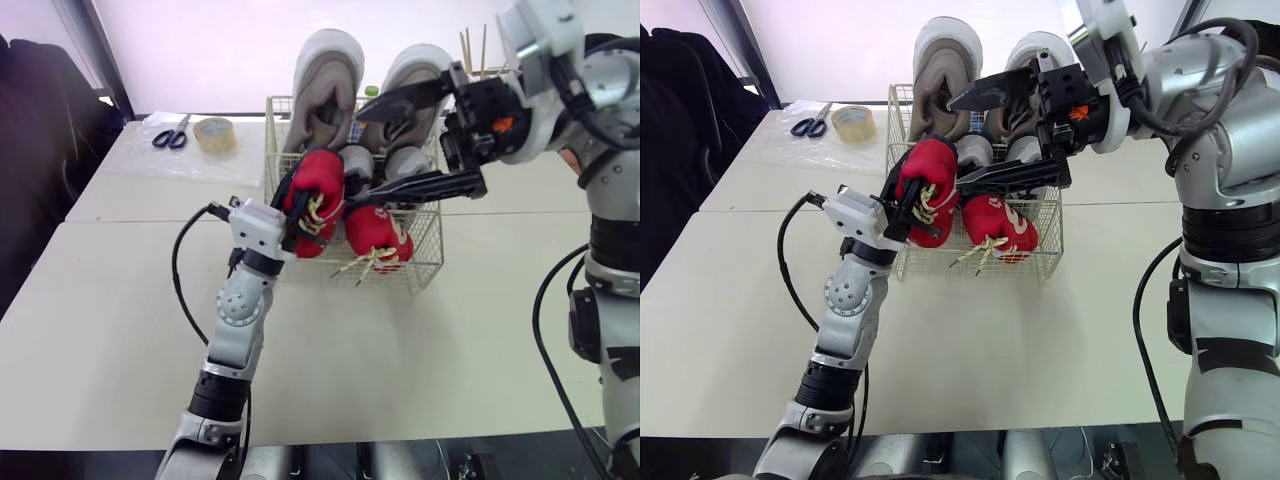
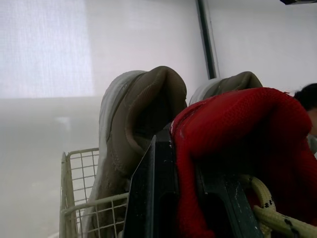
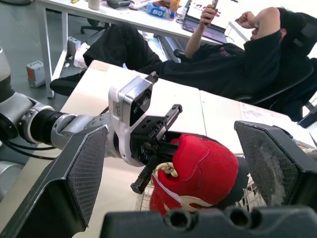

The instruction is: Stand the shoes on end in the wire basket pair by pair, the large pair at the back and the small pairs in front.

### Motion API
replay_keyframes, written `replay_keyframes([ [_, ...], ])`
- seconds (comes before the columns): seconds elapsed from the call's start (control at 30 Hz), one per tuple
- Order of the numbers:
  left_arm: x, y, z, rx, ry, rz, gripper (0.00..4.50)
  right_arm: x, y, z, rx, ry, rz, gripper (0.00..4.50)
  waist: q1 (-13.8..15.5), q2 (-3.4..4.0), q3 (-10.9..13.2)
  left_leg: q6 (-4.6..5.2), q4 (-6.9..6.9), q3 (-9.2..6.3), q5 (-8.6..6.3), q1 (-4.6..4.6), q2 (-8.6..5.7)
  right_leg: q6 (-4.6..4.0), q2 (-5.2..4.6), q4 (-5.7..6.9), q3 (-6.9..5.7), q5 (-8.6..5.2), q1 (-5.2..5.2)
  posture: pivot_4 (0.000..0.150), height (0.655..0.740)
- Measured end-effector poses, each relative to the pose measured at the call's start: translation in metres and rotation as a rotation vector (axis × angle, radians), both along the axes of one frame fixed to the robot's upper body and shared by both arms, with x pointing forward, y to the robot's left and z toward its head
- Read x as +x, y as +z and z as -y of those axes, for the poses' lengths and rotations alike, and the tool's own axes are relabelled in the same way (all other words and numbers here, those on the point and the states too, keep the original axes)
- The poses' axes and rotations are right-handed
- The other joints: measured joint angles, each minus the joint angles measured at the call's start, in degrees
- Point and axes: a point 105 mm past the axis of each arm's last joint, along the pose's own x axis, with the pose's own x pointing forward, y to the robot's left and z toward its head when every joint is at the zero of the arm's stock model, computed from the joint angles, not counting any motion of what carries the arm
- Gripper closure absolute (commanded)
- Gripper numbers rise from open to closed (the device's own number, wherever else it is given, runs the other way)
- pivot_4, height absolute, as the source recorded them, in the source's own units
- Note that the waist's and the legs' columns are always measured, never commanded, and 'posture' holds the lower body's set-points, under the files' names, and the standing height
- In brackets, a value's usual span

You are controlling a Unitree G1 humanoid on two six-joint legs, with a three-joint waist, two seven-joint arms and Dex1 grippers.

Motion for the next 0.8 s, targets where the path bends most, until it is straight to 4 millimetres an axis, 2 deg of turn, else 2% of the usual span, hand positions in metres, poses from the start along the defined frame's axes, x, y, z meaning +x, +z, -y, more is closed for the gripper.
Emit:
replay_keyframes([
  [0.13,-0.002,-0.003,0.002,0.000,0.003,-0.007,4.44,0.000,0.000,0.000,0.001,-0.002,0.000,0.00,0.0,0.01,0.0,0.00,0.00,0.00,0.00,0.00,0.00,-0.01,0.00,0.00,0.00,0.00,0.00,0.150,0.7400],
  [0.27,-0.002,-0.018,0.000,0.030,0.014,-0.049,4.44,0.001,0.000,0.000,0.004,-0.006,0.002,0.00,0.0,0.02,0.0,0.02,-0.01,0.00,-0.01,0.00,0.00,-0.02,0.00,-0.02,-0.01,-0.01,0.00,0.150,0.7400],
  [0.37,-0.002,-0.024,-0.003,0.070,0.015,-0.048,3.39,0.001,0.000,0.000,0.005,-0.008,0.002,0.00,-0.1,0.05,0.0,0.03,-0.02,0.00,-0.02,0.00,0.01,-0.11,0.00,-0.06,-0.01,-0.06,0.01,0.150,0.7400],
  [0.47,-0.002,-0.040,-0.007,0.102,0.011,-0.096,1.89,0.001,0.000,0.000,0.005,-0.010,0.003,0.00,-0.1,0.06,0.0,0.03,-0.05,-0.01,-0.02,0.00,0.01,-0.12,0.00,-0.06,-0.01,-0.07,0.00,0.150,0.7400],
  [0.53,-0.003,-0.041,-0.008,0.108,0.002,-0.099,0.97,0.001,0.000,-0.001,0.005,-0.007,0.002,0.00,0.0,0.06,-0.1,0.03,-0.03,-0.01,-0.02,0.00,0.01,-0.17,-0.03,-0.07,-0.03,-0.10,0.01,0.150,0.7400],
  [0.57,-0.003,-0.042,-0.009,0.117,-0.006,-0.104,0.37,0.001,0.000,-0.002,0.004,-0.007,0.002,0.00,0.0,0.06,-0.1,0.03,-0.02,-0.01,-0.02,0.00,0.01,-0.18,-0.04,-0.09,-0.03,-0.10,0.04,0.150,0.7400],
  [0.6,-0.003,-0.042,-0.008,0.128,-0.015,-0.106,0.02,0.001,0.000,-0.002,0.004,-0.007,0.002,0.00,0.0,0.06,-0.1,0.03,-0.02,-0.01,-0.02,0.00,0.01,-0.18,-0.04,-0.10,-0.03,-0.10,0.04,0.150,0.7400],
  [0.8,-0.005,-0.039,-0.014,0.202,-0.036,-0.125,0.02,0.002,0.000,-0.002,0.005,-0.013,0.018,0.00,-0.2,0.08,-0.1,0.04,-0.11,-0.01,-0.03,-0.01,0.03,-0.17,-0.02,-0.13,-0.03,-0.09,-0.02,0.150,0.7400],
])
